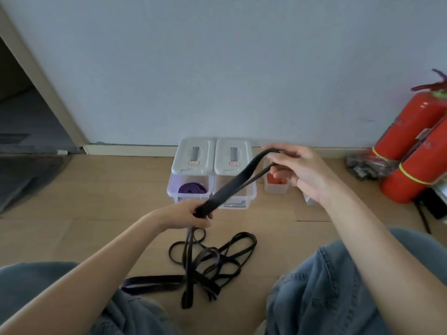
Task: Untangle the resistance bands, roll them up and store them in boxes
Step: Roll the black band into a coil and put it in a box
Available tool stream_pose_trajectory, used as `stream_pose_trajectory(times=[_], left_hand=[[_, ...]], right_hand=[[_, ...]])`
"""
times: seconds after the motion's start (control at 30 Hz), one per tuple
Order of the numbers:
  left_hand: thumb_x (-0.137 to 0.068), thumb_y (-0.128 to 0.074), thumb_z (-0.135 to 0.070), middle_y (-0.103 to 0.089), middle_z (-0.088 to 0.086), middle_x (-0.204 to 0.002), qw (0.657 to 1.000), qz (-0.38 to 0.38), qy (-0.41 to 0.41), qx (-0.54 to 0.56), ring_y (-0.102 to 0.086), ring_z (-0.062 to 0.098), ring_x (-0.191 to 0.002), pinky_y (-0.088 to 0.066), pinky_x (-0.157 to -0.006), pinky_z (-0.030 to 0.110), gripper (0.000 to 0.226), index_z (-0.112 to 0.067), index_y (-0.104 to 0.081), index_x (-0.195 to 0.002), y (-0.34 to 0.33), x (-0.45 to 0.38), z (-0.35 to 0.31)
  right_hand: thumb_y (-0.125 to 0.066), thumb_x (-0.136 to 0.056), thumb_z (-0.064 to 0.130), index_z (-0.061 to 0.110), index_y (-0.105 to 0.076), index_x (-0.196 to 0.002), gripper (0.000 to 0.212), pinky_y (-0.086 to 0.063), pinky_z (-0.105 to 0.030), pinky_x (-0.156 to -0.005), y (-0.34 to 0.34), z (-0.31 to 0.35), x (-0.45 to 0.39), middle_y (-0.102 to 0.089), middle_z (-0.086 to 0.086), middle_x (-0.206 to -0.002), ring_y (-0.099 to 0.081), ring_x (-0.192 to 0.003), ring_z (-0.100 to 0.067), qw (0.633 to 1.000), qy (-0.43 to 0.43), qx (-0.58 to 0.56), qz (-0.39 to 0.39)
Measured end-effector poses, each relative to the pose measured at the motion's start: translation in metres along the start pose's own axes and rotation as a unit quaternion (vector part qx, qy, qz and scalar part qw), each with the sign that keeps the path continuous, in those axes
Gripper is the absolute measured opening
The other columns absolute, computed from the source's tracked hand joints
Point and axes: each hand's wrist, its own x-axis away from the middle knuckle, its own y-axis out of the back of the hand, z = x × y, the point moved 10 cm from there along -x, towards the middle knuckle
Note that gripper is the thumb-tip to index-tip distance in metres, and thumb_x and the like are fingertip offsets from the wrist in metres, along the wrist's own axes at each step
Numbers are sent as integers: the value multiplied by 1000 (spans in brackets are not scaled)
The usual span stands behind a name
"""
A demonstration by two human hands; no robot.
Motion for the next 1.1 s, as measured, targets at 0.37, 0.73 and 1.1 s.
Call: stream_pose_trajectory(times=[0.37, 0.73, 1.1], left_hand=[[-87, -63, -21, -70, -12, -73, 949, -222, -175, 139, -66, 1, -76, -50, -71, 19, 8, -26, -65, -82, 32, -7, -94], [-94, -52, -31, -64, 2, -76, 935, -277, -173, -136, -62, 21, -72, -48, -66, 32, 20, -12, -57, -96, 47, 4, -110], [-89, -61, -26, -66, -10, -90, 986, -27, -142, 87, -61, -3, -82, -47, -76, 7, 7, -28, -66, -92, -10, -7, -102]], right_hand=[[-66, -85, 9, 26, -69, -82, 18, -41, -15, -47, -81, 27, 6, -66, -14, -82, -52, -47, -10, 920, 105, 340, 162], [-58, -85, -9, 5, -64, -81, 16, -42, -19, -49, -46, 55, 16, -56, -7, -73, -53, -46, -10, 980, 162, 113, 15], [-52, -83, -13, 5, -61, -77, 21, -30, -12, -36, -72, 57, 23, -49, 6, -42, -38, -33, -5, 973, 78, 169, 137]])
